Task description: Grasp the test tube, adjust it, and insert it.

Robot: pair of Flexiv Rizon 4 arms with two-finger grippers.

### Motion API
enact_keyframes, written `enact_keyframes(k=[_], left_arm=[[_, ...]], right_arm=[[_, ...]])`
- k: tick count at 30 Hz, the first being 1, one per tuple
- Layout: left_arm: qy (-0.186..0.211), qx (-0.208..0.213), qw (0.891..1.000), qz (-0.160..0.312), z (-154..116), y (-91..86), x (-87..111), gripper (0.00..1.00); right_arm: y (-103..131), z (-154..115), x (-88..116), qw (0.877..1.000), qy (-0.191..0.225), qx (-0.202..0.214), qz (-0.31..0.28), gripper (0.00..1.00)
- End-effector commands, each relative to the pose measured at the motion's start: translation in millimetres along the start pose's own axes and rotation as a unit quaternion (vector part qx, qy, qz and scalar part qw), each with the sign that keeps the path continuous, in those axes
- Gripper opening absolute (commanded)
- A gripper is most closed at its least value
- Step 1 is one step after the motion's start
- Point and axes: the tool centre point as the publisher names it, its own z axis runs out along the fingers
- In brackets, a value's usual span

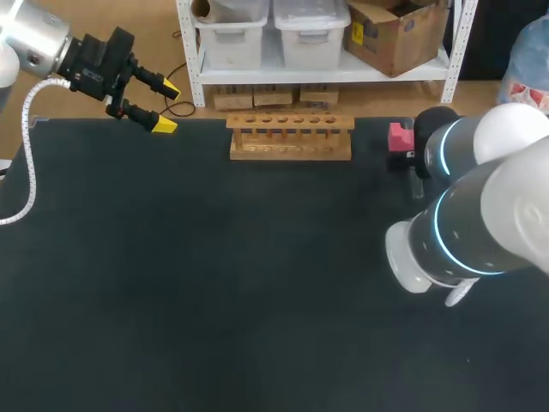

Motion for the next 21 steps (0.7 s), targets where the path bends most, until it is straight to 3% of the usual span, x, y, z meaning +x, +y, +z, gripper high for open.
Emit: enact_keyframes(k=[1,2,4,5,21], left_arm=[[0.000,-0.001,1.000,0.001,0.4,-0.3,0.4,1.00],[0.000,-0.001,1.000,0.001,0.4,-0.3,0.4,1.00],[0.000,-0.001,1.000,0.001,0.4,-0.3,0.4,1.00],[0.000,-0.001,1.000,0.001,0.4,-0.3,0.4,1.00],[0.000,-0.001,1.000,0.001,0.4,-0.3,0.4,1.00]], right_arm=[[-1.5,4.4,-2.6,1.000,0.003,-0.015,-0.001,0.76],[-1.4,5.2,-2.8,1.000,0.003,-0.015,-0.001,0.74],[-1.8,6.8,-3.1,1.000,0.003,-0.014,0.000,0.51],[-2.0,7.5,-3.1,1.000,0.003,-0.013,0.000,0.47],[-3.6,10.3,-4.0,1.000,0.004,-0.005,0.000,0.43]])
